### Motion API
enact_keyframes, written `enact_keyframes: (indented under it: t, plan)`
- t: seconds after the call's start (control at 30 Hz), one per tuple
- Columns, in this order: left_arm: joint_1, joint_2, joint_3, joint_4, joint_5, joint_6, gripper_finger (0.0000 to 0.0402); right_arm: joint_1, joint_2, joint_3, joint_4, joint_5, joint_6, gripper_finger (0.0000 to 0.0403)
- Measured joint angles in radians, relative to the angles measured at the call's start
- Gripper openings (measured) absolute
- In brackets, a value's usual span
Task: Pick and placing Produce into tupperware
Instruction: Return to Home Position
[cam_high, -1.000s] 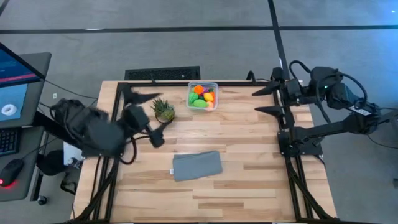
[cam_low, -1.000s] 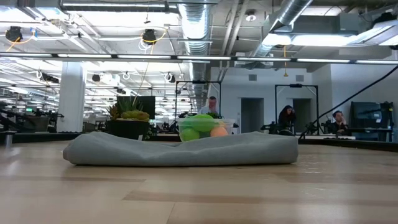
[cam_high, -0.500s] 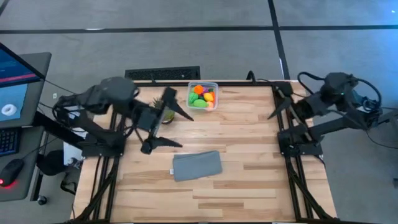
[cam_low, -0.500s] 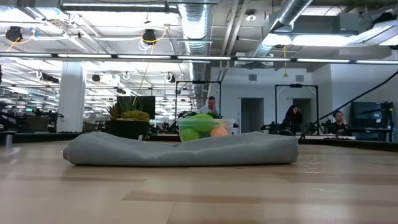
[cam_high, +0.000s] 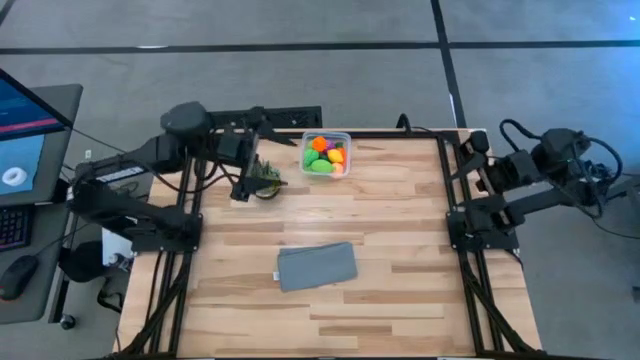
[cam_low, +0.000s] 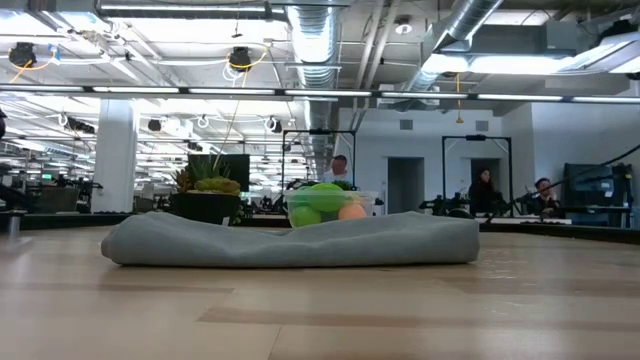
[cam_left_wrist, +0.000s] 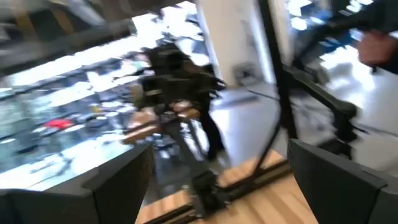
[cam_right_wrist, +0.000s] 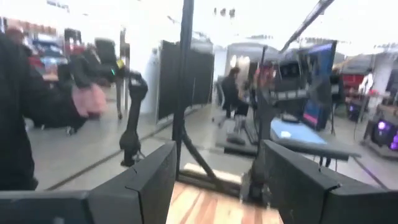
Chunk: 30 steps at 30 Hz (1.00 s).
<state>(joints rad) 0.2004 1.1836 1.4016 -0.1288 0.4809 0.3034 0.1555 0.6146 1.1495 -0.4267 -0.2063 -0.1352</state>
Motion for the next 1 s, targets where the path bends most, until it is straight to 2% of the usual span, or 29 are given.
enact_keyframes:
  t: [0.17, 0.3, 0.4, 0.57, 0.73, 0.87, 1.0]
  plan:
    - [0.057, -0.179, -0.314, 0.234, -0.105, -0.114, 0.036, 0.0, -0.13, -0.14, 0.109, 0.081, 0.031, 0.0256]
    - [0.068, -0.333, -0.518, 0.36, -0.194, -0.161, 0.036, 0.0, -0.215, -0.25, 0.123, 0.155, 0.082, 0.0256]
    - [0.07, -0.438, -0.658, 0.427, -0.238, -0.187, 0.036, 0.0, -0.271, -0.341, 0.148, 0.159, 0.122, 0.0256]
    - [0.07, -0.589, -0.864, 0.596, -0.253, -0.244, 0.036, 0.0, -0.36, -0.493, 0.209, 0.118, 0.17, 0.0256]
    - [0.072, -0.685, -0.984, 0.628, -0.279, -0.305, 0.036, -0.001, -0.441, -0.607, 0.243, 0.112, 0.235, 0.0256]
    - [0.085, -0.694, -1.019, 0.628, -0.28, -0.313, 0.036, -0.022, -0.498, -0.663, 0.243, 0.127, 0.267, 0.0256]
    - [0.148, -0.688, -1.027, 0.63, -0.249, -0.341, 0.036, -0.096, -0.544, -0.671, 0.162, 0.123, 0.304, 0.0256]
